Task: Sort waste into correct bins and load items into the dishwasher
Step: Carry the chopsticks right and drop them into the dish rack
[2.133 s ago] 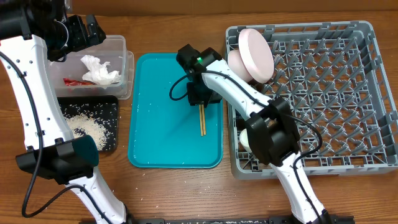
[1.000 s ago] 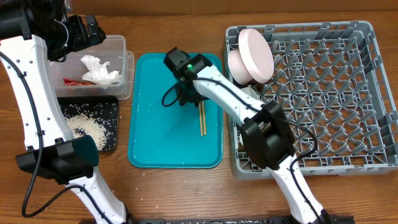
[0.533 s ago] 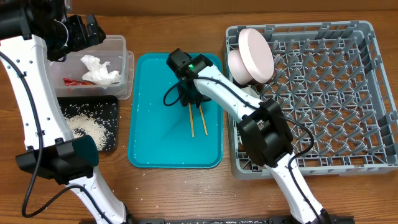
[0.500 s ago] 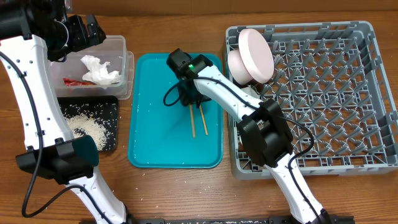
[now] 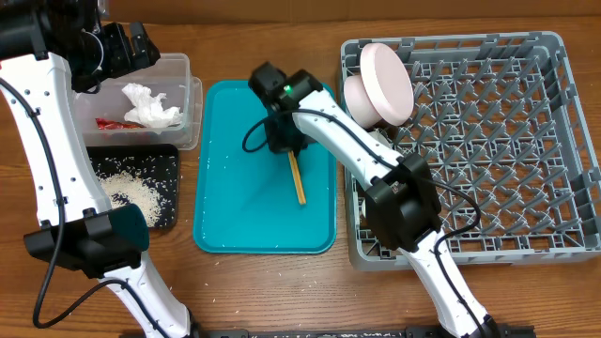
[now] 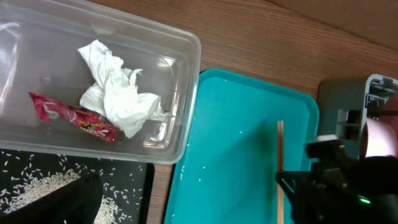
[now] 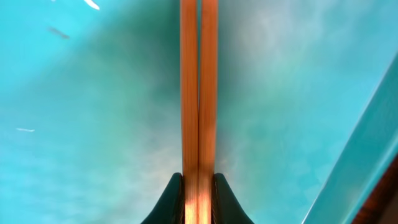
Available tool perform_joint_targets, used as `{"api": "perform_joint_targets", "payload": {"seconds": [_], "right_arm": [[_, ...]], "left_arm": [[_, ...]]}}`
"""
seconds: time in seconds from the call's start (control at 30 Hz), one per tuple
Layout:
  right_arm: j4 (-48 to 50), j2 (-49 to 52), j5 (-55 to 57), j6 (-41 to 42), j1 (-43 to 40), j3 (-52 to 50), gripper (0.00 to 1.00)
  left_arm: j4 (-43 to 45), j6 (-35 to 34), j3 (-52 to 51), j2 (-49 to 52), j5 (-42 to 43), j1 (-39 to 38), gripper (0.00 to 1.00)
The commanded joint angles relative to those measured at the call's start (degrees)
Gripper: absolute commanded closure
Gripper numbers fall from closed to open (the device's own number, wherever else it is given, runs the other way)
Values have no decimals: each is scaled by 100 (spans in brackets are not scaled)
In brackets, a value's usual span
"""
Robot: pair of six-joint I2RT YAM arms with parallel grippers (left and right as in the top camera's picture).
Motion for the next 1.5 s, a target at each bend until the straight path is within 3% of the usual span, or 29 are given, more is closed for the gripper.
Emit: {"api": "perform_joint_targets", "payload": {"seconds": [0.0,0.27,0.4,0.73,0.97,1.13,1.47], "right_arm": [[-293,-136,-26,-125,9,763,96],[-1325,-254,-28,-138,-101,1963,96],[-1989,-597,-55,-142,-555,2896,96],[-1987,-2146,-131,-352,-1506,2815,96],[-1987,-2785,7,-1067,-2260,1482,96],[-1985,-2789,254,-1067,-2583,-109,96],[-1845,-2789,275,-1069,-2658,-2124,96]], "left_arm": [[9,-76,-22,-57,-13,-13,0],[9,-76,-22,-57,-13,-13,0],[9,-76,-22,-57,-13,-13,0],[9,-76,-22,-57,-13,-13,0],[9,-79,-22,-57,-13,-13,0],[9,-76,-22,-57,-13,-13,0],[9,-79,-22,-57,-13,-13,0]]}}
